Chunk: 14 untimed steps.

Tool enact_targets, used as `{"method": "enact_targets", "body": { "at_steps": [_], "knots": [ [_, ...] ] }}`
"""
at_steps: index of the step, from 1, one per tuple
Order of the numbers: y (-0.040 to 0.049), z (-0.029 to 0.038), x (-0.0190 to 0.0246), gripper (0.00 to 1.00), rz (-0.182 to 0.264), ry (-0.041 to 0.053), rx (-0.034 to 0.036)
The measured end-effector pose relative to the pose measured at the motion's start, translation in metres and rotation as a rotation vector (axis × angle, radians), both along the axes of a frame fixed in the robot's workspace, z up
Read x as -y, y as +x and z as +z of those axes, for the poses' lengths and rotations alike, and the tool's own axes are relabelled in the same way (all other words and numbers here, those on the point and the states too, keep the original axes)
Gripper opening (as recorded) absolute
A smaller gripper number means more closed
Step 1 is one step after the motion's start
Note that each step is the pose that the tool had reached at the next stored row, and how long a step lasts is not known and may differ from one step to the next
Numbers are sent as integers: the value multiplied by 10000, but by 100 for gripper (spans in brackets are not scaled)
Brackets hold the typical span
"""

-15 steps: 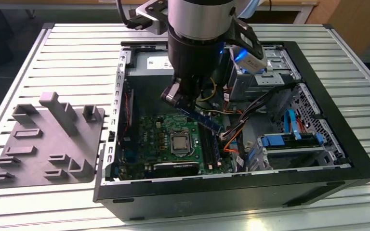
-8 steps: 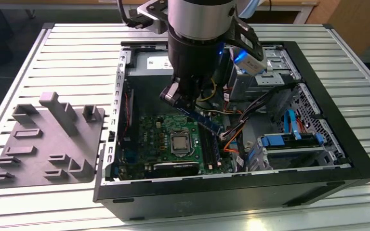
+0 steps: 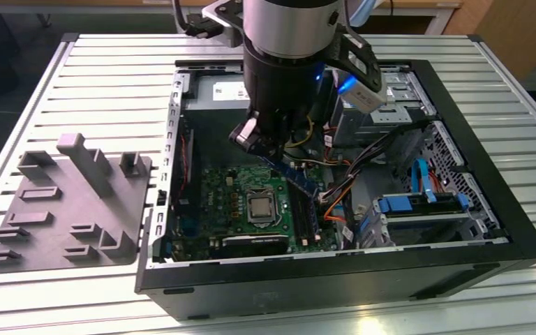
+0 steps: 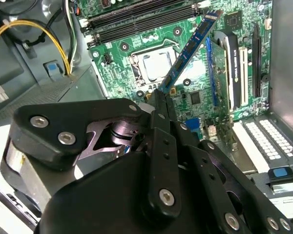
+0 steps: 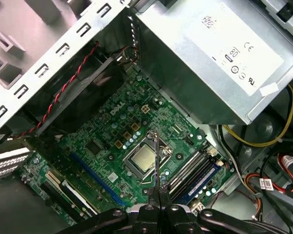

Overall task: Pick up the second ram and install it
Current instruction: 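Insert the second ram into the second slot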

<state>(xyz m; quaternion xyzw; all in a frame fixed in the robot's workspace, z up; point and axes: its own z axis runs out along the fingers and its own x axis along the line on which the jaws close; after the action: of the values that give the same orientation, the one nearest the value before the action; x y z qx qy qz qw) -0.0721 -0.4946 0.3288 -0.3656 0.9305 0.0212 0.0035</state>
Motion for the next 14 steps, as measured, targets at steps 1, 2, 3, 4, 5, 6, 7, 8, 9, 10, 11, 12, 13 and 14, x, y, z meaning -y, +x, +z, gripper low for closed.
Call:
{"method": "enact_targets", "body": {
  "at_steps": [1,2,3,4,5,6,7,8,9,10,11,12,13,14],
  "knots": [
    [0,0,0,12,-83,0,0],
    [0,0,0,12,-160,0,0],
    [0,0,0,12,-237,0,0],
    [0,0,0,12,-318,0,1],
    [0,0,0,12,-387,0,0],
    [0,0,0,12,-460,0,0],
    [0,0,0,12,-530,0,0],
    [0,0,0,12,-599,0,0],
    [0,0,0,12,-669,0,0],
    [0,0,0,12,-737,0,0],
    [0,0,0,12,-797,0,0],
    [0,0,0,12,-860,0,0],
    [1,0,0,12,-920,0,0],
    [1,0,0,12,-975,-1,1]
  ]
}}
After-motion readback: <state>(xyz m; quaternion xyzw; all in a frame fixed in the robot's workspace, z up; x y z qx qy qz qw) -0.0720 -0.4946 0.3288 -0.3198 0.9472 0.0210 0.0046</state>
